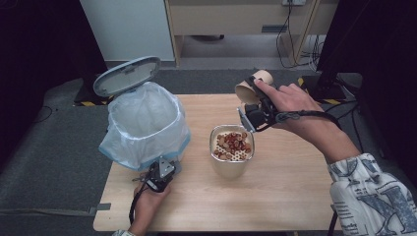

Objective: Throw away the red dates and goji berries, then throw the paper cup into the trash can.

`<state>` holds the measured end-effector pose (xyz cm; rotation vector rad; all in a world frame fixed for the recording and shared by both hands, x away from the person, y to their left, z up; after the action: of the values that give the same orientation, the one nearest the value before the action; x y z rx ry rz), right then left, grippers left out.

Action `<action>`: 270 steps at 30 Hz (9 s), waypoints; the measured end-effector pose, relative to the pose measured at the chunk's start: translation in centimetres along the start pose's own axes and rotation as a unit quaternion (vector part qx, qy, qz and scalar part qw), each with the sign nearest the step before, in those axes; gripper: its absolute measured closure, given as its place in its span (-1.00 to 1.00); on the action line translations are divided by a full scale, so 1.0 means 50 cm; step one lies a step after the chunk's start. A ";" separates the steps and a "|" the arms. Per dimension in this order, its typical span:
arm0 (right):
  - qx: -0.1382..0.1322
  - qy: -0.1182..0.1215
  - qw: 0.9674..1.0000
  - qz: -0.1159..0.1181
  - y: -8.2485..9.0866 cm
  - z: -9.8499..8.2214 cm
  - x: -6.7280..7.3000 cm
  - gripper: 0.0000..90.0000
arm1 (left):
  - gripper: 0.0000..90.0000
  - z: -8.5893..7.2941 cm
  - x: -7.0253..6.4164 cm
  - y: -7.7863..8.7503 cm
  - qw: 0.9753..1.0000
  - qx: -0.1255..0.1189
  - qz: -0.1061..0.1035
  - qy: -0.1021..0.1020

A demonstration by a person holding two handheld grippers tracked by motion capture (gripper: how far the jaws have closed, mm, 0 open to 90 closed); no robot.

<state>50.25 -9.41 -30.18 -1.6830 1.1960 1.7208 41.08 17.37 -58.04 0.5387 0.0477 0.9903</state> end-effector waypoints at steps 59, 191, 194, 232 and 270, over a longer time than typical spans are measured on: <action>0.011 0.110 0.994 0.021 -0.018 0.026 0.027 -0.15 | 0.98 0.000 0.000 0.000 1.000 0.000 0.000 0.001; -0.077 -0.400 0.910 0.079 -0.063 -0.064 0.073 -0.15 | 0.98 0.000 0.000 0.000 1.000 -0.002 -0.001 0.004; -0.083 -0.423 0.899 0.083 -0.059 -0.070 0.071 -0.15 | 0.98 0.000 0.000 0.000 1.000 -0.002 -0.001 0.005; -0.153 -0.580 0.795 0.095 -0.035 -0.099 0.032 -0.17 | 0.98 0.000 0.001 0.000 1.000 -0.002 -0.002 0.005; -0.168 -0.605 0.769 0.119 -0.073 -0.024 -0.021 -0.20 | 0.98 0.000 0.001 0.000 1.000 -0.002 -0.002 0.006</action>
<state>54.06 -8.20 -30.00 -0.2110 0.4462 2.5710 41.09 17.40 -58.03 0.5291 0.0573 0.9885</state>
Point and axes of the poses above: each handheld gripper's, and its own axes: y roughly backward along the jaws, z roughly out of its top, x roughly to its left, the point moved 9 cm from there along -y, roughly forward along the jaws, and after that the axes turned 15 degrees about -x, right-handed, at the moved point
